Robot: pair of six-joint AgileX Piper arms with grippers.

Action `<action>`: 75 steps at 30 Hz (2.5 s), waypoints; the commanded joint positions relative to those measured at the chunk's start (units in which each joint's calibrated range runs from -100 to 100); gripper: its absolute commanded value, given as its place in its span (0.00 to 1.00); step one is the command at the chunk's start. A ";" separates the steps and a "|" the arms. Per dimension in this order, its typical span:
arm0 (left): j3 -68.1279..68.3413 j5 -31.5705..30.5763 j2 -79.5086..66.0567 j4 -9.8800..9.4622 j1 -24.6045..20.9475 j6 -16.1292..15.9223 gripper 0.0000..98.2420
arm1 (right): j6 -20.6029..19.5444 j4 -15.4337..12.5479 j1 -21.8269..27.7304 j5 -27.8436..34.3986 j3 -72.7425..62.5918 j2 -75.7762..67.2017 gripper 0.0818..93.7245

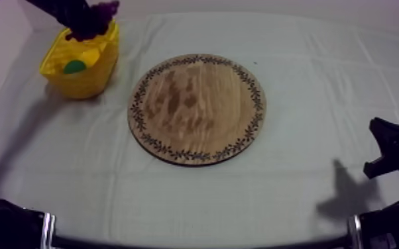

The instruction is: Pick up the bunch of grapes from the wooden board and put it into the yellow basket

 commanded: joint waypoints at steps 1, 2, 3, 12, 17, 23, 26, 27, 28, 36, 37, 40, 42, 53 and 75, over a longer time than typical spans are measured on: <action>-1.89 -0.25 0.44 -0.23 -2.25 2.48 0.45 | -0.01 0.01 0.03 0.00 -0.03 -0.01 0.00; -2.34 -0.75 0.76 -0.34 -3.06 2.93 0.44 | -0.01 0.01 0.03 0.00 -0.03 -0.01 0.00; -2.63 -1.41 1.14 -0.42 -3.84 3.24 0.43 | -0.01 0.01 0.03 0.00 -0.03 -0.01 0.00; 3.65 -9.00 5.87 -3.35 -7.55 4.89 0.41 | -0.01 0.01 0.03 0.00 -0.03 -0.01 0.00; 6.19 -10.97 9.49 -4.09 -7.93 6.09 0.41 | -0.01 0.01 0.03 0.00 -0.03 -0.01 0.00; 3.74 -11.41 13.58 -4.11 -8.25 6.87 0.41 | -0.01 0.01 0.03 0.00 -0.03 -0.01 0.00; 1.93 -11.61 15.07 -4.05 -8.46 6.96 0.41 | -0.01 0.01 0.03 0.00 -0.03 -0.01 0.00; 1.40 -11.68 15.47 -4.04 -8.51 6.95 0.41 | -0.01 0.01 0.03 0.00 -0.03 -0.01 0.00; 0.90 -11.73 15.86 -4.04 -8.55 6.90 0.41 | -0.01 0.01 0.03 0.00 -0.03 -0.01 0.00; -2.85 -11.17 18.06 -4.17 -8.82 7.51 0.69 | -0.01 0.01 0.03 0.00 -0.03 -0.01 0.00; -3.55 -10.53 18.24 -4.18 -8.76 7.69 0.75 | -0.01 0.01 0.03 0.00 -0.03 -0.01 0.00; -5.68 -9.16 18.73 -4.38 -8.52 8.47 0.89 | -0.01 0.01 0.03 0.00 -0.03 -0.01 0.00; -6.89 -8.37 18.96 -4.47 -8.37 8.71 0.93 | -0.01 0.01 0.03 0.00 -0.03 -0.01 0.00; -8.18 -9.78 17.39 -4.75 -7.71 10.58 0.90 | -0.01 0.01 0.03 0.00 -0.03 -0.01 0.00; 8.05 -17.97 -11.37 0.58 -12.69 6.73 0.01 | -0.01 0.01 0.03 0.00 -0.03 -0.01 0.00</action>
